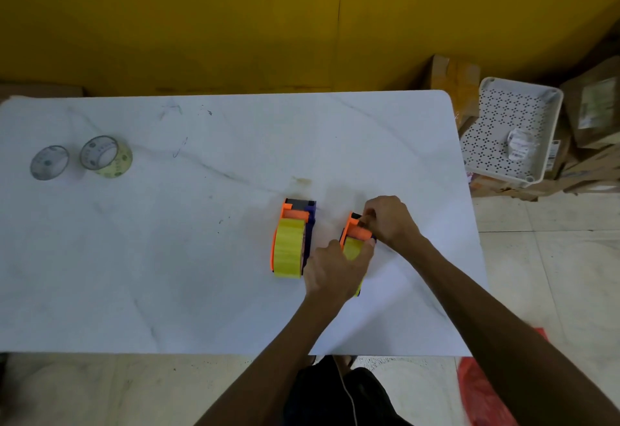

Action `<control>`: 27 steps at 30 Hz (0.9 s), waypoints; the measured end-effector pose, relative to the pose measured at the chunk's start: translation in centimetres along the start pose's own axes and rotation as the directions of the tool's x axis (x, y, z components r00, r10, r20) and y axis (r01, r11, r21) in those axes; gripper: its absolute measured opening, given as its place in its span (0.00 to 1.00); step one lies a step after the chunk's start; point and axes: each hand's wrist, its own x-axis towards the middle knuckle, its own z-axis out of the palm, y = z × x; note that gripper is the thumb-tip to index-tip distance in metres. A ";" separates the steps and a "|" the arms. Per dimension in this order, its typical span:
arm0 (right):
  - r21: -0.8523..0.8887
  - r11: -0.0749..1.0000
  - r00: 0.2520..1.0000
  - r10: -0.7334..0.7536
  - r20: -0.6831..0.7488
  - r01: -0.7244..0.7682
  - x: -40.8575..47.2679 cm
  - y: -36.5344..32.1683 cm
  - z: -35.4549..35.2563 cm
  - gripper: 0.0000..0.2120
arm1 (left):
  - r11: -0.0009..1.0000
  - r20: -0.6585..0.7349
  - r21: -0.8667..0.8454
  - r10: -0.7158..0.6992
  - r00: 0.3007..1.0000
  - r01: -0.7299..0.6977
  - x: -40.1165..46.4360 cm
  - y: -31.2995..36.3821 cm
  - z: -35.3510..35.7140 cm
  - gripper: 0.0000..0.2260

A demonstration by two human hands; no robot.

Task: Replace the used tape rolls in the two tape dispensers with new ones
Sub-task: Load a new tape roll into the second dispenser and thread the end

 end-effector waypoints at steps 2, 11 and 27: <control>0.048 0.999 1.000 0.020 -0.003 -0.020 0.2 0.3 0.1 0.06 | 0.999 0.049 0.039 0.018 0.999 -0.020 0.0 -0.2 0.0 0.31; 0.219 0.967 0.988 0.148 -0.052 -0.133 1.7 2.1 0.9 0.07 | 0.990 0.034 0.129 0.046 0.998 -0.050 -0.8 0.0 -0.2 0.35; 0.172 0.977 0.968 0.158 -0.196 -0.124 4.2 3.5 0.6 0.08 | 1.000 0.140 0.025 -0.012 0.990 0.008 -1.4 -0.4 -0.3 0.22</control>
